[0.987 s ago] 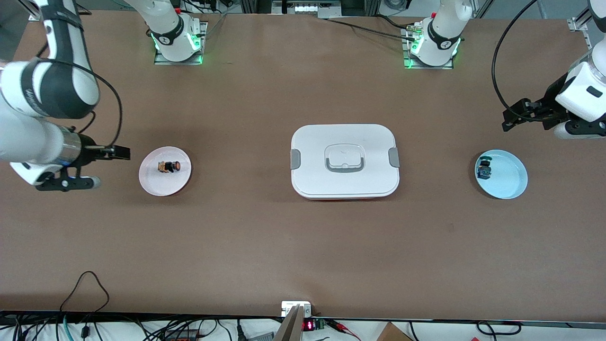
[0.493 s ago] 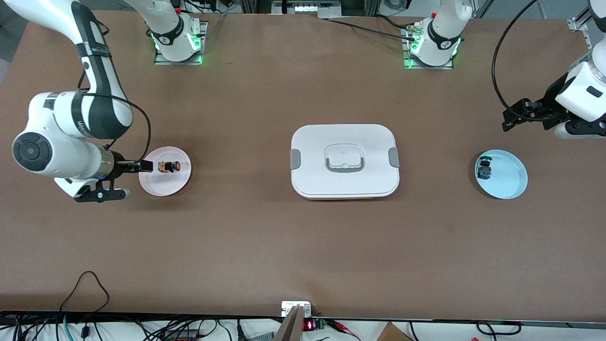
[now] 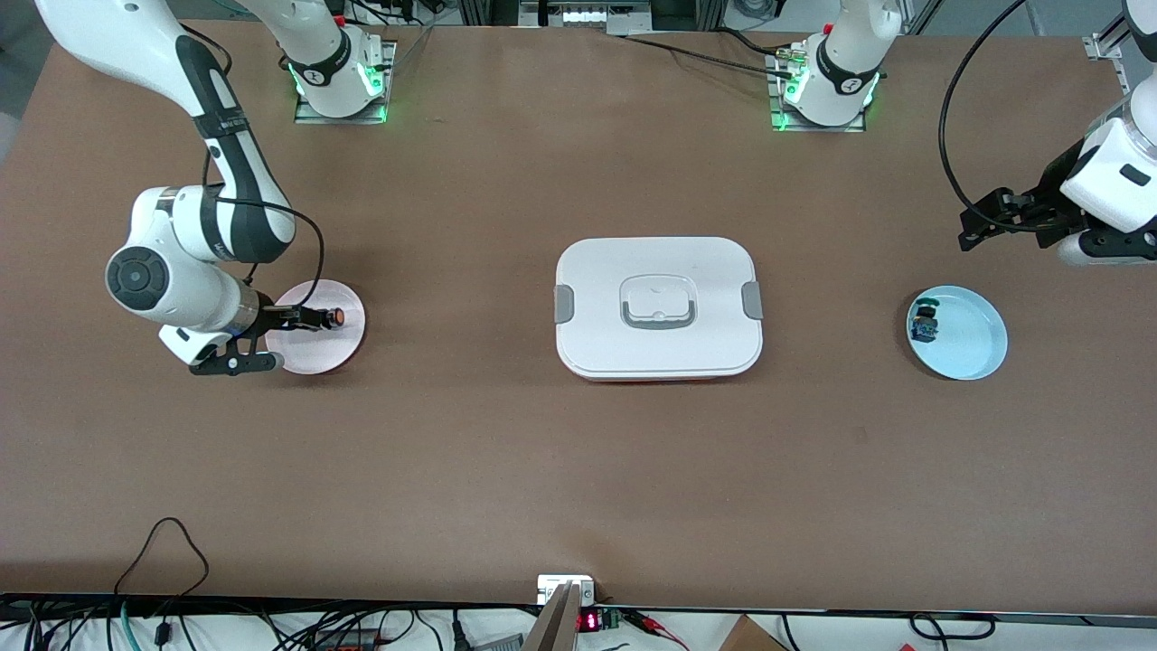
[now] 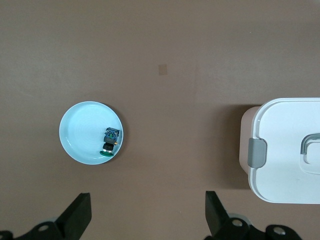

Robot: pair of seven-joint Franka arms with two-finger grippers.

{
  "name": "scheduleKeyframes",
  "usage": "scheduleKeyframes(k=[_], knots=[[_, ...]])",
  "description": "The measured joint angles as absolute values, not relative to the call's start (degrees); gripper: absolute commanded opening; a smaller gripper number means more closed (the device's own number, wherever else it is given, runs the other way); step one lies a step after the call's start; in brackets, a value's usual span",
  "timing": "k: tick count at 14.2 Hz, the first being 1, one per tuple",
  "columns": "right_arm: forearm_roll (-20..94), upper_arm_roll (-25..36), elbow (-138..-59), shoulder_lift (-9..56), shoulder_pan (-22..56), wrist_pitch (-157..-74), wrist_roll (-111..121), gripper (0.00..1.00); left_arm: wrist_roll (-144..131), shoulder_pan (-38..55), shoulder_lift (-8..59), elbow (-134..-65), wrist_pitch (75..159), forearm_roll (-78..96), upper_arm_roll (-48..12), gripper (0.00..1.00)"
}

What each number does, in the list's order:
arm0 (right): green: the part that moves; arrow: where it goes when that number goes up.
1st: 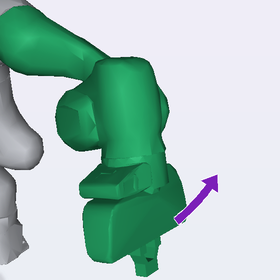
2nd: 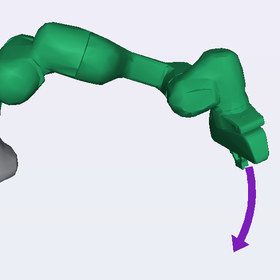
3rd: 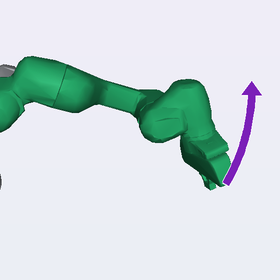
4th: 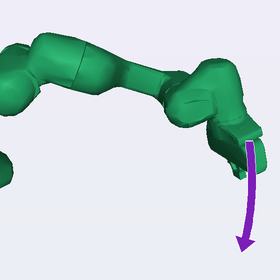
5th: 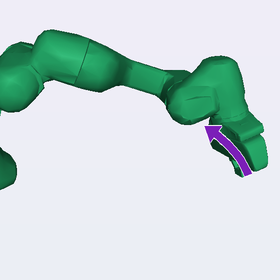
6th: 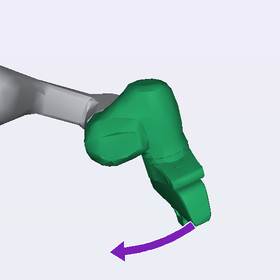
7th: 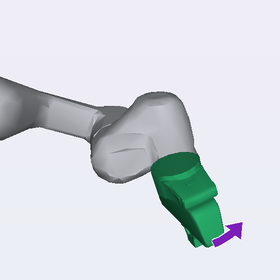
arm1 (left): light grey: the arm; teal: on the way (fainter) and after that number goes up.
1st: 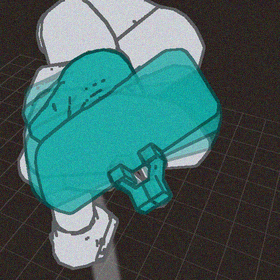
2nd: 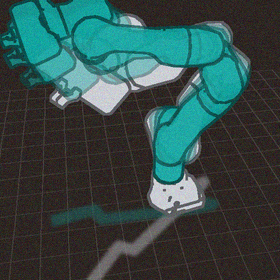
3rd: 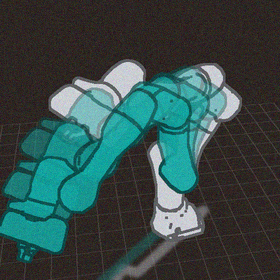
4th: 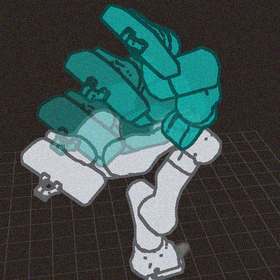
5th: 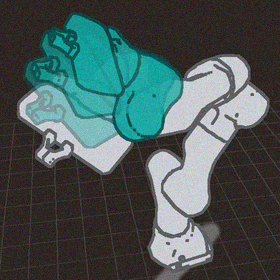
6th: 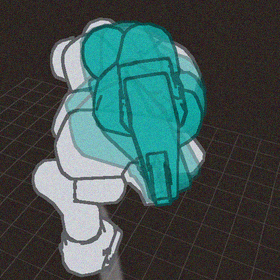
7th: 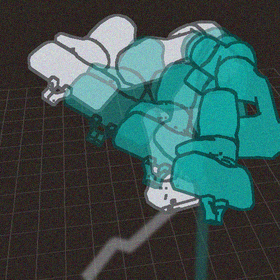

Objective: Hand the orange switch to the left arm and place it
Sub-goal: 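Lower the right gripper and close it on the orange switch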

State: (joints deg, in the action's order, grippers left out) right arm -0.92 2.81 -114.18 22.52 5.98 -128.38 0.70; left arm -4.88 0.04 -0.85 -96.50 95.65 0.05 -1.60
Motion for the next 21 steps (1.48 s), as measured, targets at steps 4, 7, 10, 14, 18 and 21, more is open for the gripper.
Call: scheduleKeyframes(k=[4, 7, 10, 14, 18, 21], knots=[[-0.9, 2.4, -115.2, 23.5, 6.0, -128.9, 0.8, 1.00, -4.9, 0.0, -0.8, -96.5, 95.6, 0.1, -1.6, 1.00], [-0.9, 1.7, -115.5, 24.6, 6.1, -129.3, 0.8, 1.00, -4.9, 0.0, -0.8, -96.5, 95.6, 0.1, -1.6, 1.00], [-0.9, 1.6, -116.3, 25.5, 6.1, -131.0, 1.3, 1.00, -4.9, 0.0, -0.8, -96.5, 95.6, 0.1, -1.6, 1.00], [-0.9, 1.6, -116.7, 26.3, 6.1, -131.4, 2.3, 1.00, -4.9, 0.0, -0.9, -96.5, 95.6, 0.1, -1.6, 1.00], [-0.9, 1.2, -116.9, 26.9, 6.1, -131.5, 2.5, 1.00, -4.9, 0.0, -0.8, -96.5, 95.6, 0.1, -1.6, 1.00], [-0.9, 1.1, -116.9, 27.6, 6.1, -131.6, 2.5, 1.00, -4.9, 0.0, -0.8, -96.5, 95.6, 0.1, -1.6, 1.00]])
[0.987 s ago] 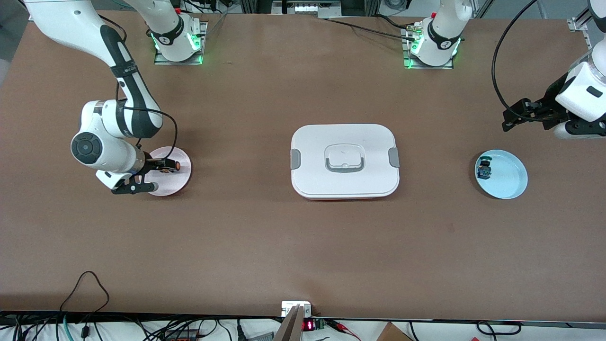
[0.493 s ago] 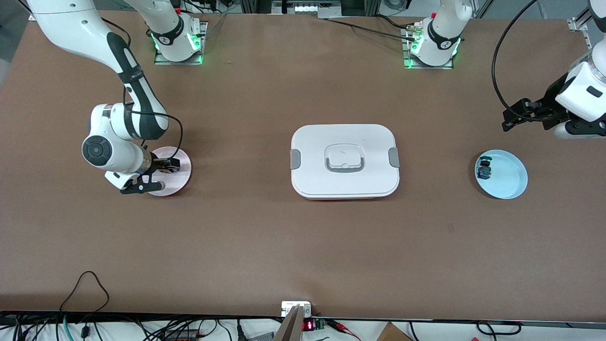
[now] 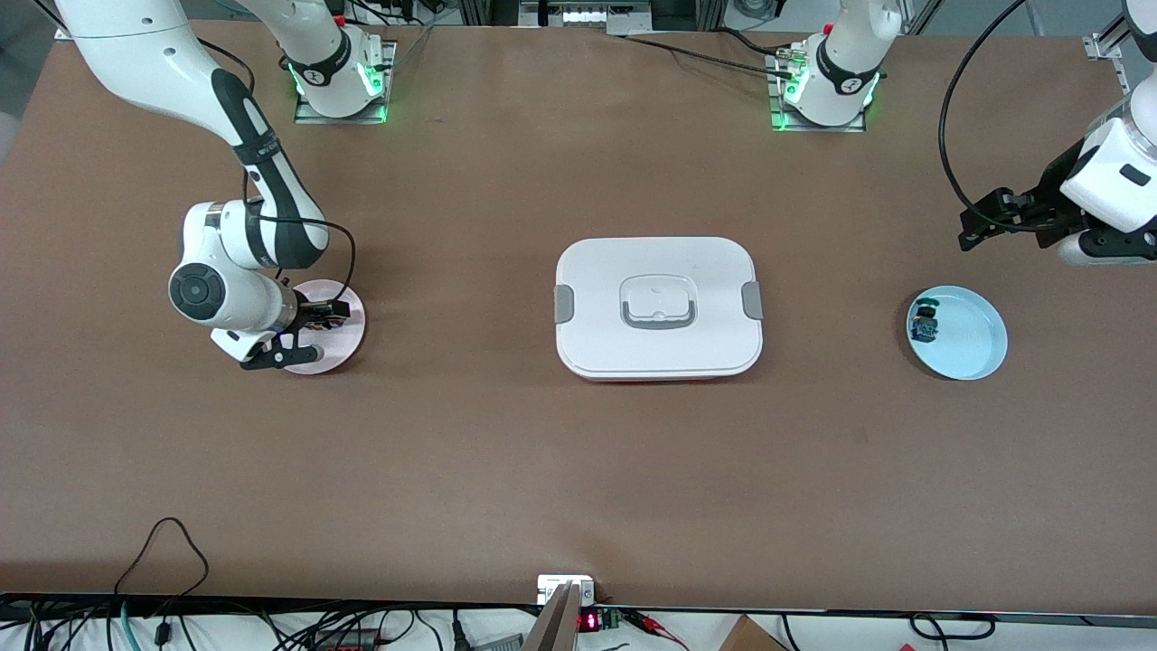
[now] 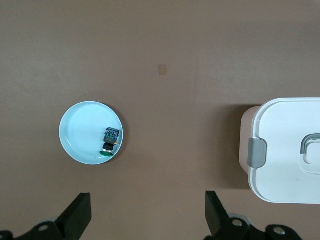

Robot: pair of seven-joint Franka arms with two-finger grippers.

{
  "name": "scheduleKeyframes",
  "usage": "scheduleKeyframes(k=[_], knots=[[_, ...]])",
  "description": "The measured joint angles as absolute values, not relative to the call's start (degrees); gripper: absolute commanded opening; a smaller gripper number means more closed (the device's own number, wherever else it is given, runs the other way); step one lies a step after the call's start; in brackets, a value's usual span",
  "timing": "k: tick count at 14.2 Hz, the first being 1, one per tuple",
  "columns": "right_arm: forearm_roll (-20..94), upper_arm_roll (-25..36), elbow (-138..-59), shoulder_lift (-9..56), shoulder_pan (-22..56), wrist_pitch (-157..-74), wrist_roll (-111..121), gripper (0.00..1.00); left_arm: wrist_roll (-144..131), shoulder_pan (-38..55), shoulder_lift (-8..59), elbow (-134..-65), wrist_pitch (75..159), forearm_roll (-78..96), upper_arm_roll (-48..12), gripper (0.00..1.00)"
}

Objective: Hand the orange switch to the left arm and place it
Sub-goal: 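Lower the right gripper and close it on the orange switch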

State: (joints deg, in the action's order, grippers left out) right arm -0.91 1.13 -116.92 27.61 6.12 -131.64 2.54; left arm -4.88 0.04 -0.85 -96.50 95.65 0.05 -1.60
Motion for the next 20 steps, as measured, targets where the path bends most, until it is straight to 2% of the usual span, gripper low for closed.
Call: scheduleKeyframes(k=[6, 7, 8, 11, 13, 17, 20], knots=[[-0.9, 1.1, -117.0, 28.9, 6.1, -132.0, 2.6, 1.00, -4.9, 0.0, -0.8, -96.5, 95.6, 0.1, -1.6, 1.00], [-0.9, 1.1, -117.0, 29.1, 6.1, -132.1, 2.6, 0.95, -4.9, 0.0, -0.8, -96.5, 95.6, 0.1, -1.6, 1.00], [-0.9, 1.1, -117.0, 29.1, 6.1, -132.1, 2.6, 0.81, -4.9, 0.0, -0.8, -96.5, 95.6, 0.1, -1.6, 1.00], [-0.9, 1.1, -117.0, 29.2, 6.1, -132.1, 2.6, 0.25, -4.9, 0.0, -0.8, -96.5, 95.6, 0.1, -1.6, 1.00], [-0.9, 1.1, -116.9, 29.2, 6.1, -132.1, 2.6, 0.05, -4.9, 0.0, -0.8, -96.5, 95.6, 0.1, -1.6, 1.00], [-0.9, 1.0, -116.4, 29.0, 6.1, -131.5, 2.6, 0.03, -4.9, 0.0, -0.9, -96.5, 95.6, 0.1, -1.6, 1.00], [-0.9, 0.8, -113.7, 28.5, 6.1, -128.0, 2.6, 0.03, -4.9, 0.0, -0.8, -96.5, 95.6, 0.1, -1.6, 1.00]])
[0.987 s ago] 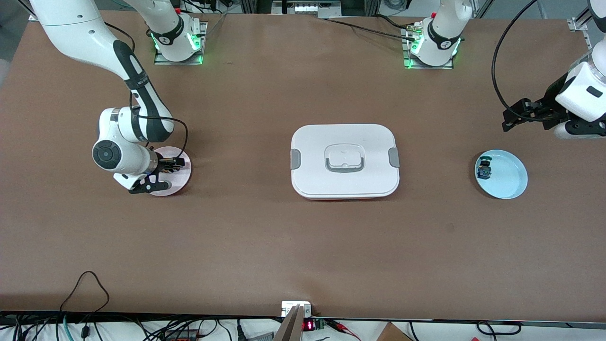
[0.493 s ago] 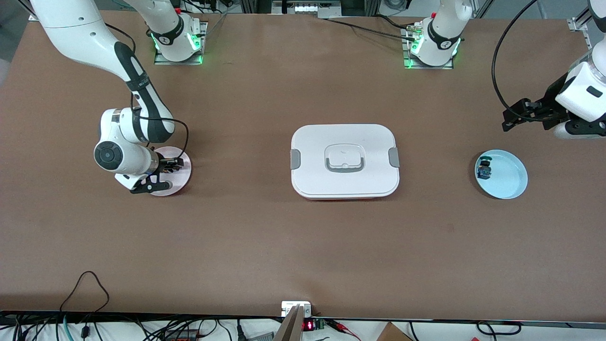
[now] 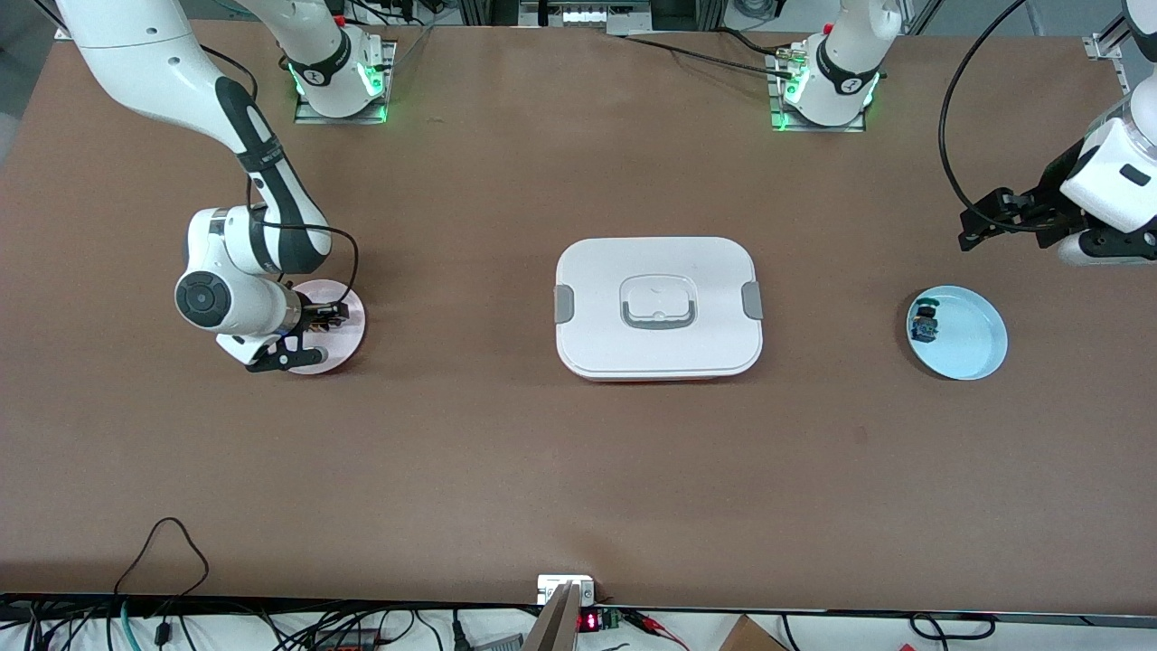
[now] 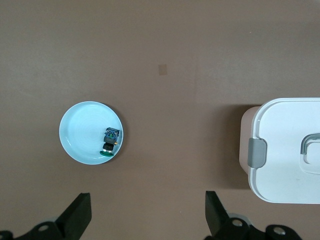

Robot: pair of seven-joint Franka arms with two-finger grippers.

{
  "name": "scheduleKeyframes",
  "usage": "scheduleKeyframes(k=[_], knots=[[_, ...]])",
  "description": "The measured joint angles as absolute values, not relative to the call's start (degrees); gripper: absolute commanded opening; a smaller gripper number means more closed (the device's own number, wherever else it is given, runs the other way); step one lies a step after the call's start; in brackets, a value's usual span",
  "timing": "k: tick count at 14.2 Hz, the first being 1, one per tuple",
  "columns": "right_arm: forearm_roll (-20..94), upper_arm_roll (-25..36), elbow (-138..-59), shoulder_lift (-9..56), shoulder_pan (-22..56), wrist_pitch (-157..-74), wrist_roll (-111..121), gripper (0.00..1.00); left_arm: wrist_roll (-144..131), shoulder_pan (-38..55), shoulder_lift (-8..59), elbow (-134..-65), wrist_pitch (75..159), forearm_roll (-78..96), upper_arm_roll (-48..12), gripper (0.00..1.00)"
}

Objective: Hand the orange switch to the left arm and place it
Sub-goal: 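Lower the right gripper and close it on the orange switch, then lift the orange switch with the right gripper above the white box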

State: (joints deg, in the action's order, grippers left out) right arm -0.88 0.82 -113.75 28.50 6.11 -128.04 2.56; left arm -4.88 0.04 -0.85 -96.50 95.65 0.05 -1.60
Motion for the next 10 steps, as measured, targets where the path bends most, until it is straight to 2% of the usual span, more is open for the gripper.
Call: scheduleKeyframes(k=[10], knots=[[-0.9, -0.4, -103.0, 22.4, 6.1, -118.7, 5.7, 0.03, -4.9, 0.0, -0.8, -96.5, 95.6, 0.1, -1.6, 1.00]])
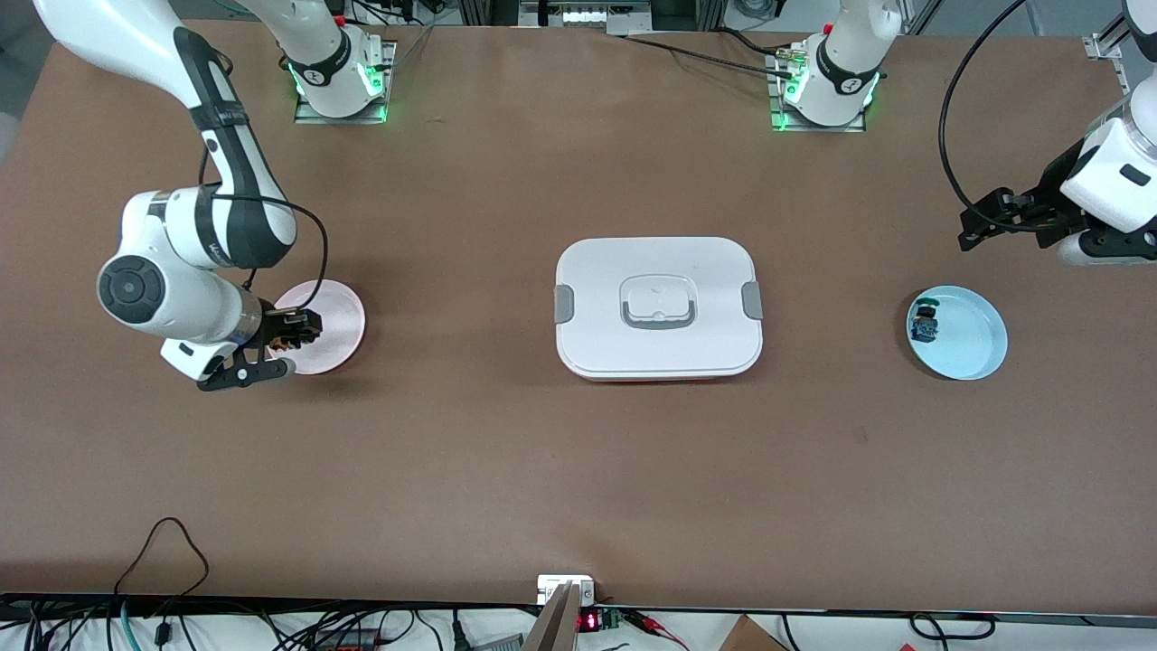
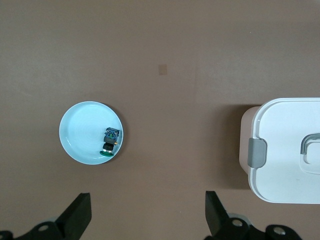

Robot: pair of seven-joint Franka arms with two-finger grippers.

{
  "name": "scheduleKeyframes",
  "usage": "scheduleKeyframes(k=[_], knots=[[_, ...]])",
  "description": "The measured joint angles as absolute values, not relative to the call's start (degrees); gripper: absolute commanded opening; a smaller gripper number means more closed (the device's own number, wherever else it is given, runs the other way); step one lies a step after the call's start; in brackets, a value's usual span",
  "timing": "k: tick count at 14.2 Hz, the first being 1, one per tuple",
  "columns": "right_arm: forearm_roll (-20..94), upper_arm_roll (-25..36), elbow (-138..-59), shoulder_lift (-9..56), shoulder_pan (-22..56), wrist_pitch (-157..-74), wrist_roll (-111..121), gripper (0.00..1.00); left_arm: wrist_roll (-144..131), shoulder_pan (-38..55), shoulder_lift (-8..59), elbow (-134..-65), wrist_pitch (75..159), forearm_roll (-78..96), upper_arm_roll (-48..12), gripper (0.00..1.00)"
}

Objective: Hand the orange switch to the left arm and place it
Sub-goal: 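Lift the orange switch with the right gripper above the white box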

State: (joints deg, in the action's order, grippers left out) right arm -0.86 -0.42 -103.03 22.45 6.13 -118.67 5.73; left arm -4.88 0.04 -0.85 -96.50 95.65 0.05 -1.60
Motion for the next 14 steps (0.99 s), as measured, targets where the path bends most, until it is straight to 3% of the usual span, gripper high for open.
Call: scheduleKeyframes(k=[11, 14], knots=[[-0.3, -3.8, -100.3, 14.6, 9.4, -114.9, 13.4, 0.03, -4.9, 0.0, -0.8, -96.5, 95.6, 0.1, -1.6, 1.00], [4.9, -6.6, -99.5, 12.1, 10.8, -113.3, 15.0, 0.03, -4.9, 0.0, -0.8, -96.5, 95.6, 0.1, -1.6, 1.00]])
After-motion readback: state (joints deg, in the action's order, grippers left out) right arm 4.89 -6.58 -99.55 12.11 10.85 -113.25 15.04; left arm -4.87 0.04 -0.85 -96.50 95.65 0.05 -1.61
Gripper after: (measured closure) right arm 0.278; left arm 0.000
